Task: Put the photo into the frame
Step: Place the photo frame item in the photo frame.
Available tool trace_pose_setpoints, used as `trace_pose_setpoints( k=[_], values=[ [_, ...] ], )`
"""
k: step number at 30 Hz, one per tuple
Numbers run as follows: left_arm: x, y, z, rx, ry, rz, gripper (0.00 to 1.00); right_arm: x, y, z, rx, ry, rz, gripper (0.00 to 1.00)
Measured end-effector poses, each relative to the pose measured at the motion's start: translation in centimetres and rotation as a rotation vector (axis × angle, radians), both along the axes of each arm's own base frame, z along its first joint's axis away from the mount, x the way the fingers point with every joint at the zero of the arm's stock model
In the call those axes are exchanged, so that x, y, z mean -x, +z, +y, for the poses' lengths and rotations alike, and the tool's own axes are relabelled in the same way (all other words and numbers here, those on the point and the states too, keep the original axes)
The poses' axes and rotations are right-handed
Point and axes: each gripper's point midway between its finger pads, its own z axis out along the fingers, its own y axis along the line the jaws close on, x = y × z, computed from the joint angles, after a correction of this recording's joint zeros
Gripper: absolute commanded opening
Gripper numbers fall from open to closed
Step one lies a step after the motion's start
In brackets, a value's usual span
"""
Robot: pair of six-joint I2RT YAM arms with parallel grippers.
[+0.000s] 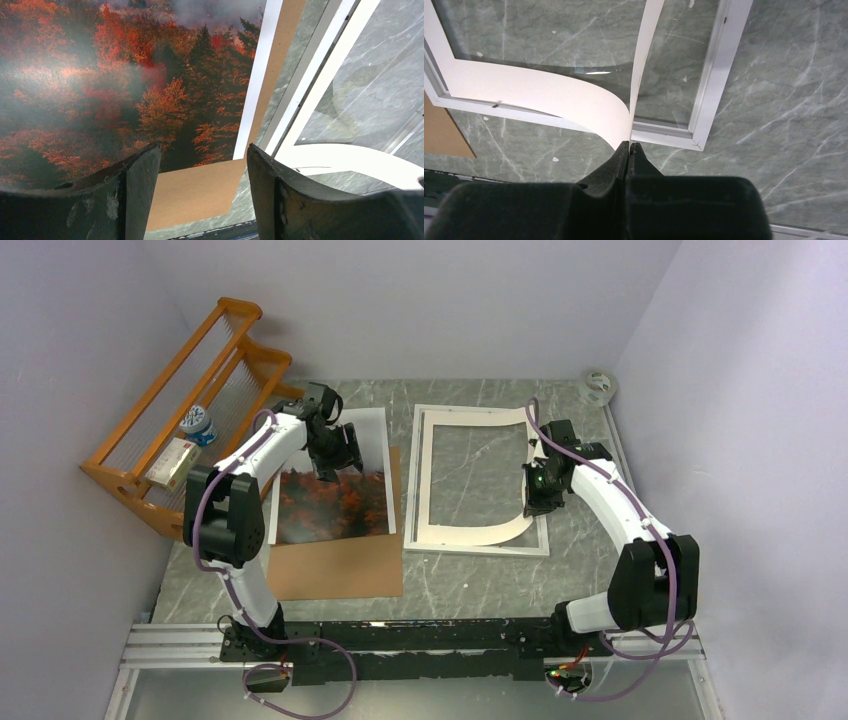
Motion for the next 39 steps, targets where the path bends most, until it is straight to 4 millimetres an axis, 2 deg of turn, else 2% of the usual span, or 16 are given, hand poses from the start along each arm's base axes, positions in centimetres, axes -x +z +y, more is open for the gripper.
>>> trace_pose_setpoints(
  k=[10,20,22,26,29,35,39],
  values=[
    [0.0,-0.1,0.0,0.0,0.0,0.001,0.69,0.2,0.1,-0.3,0.021,0.036,-0.003,0.0],
    [-0.2,-0.7,-0.1,-0.002,0.0,0.01,0.69,0.3,0.1,0.3,0.003,0.075,-0.007,0.01],
    [-0.2,-0.8,-0.1,-0.003,0.0,0.013,0.69,0.2,0.2,0.4,0.001,0.08,-0.012,0.09],
    [-0.3,-0.9,-0.1,-0.002,0.0,0.012,0.69,0.0,0.2,0.8,-0.011,0.063,-0.017,0.44],
    [-0.3,-1.0,-0.1,-0.002,0.0,0.012,0.69,-0.1,0.3,1.0,-0.02,0.035,-0.018,0.61],
    [-0.3,-1.1,-0.1,-0.003,0.0,0.016,0.69,-1.6,0.5,1.9,-0.095,-0.04,-0.059,0.71],
    [-0.4,-1.1,-0.1,-0.002,0.0,0.015,0.69,-2.6,0.4,1.9,-0.118,-0.113,-0.076,0.79]
  ],
)
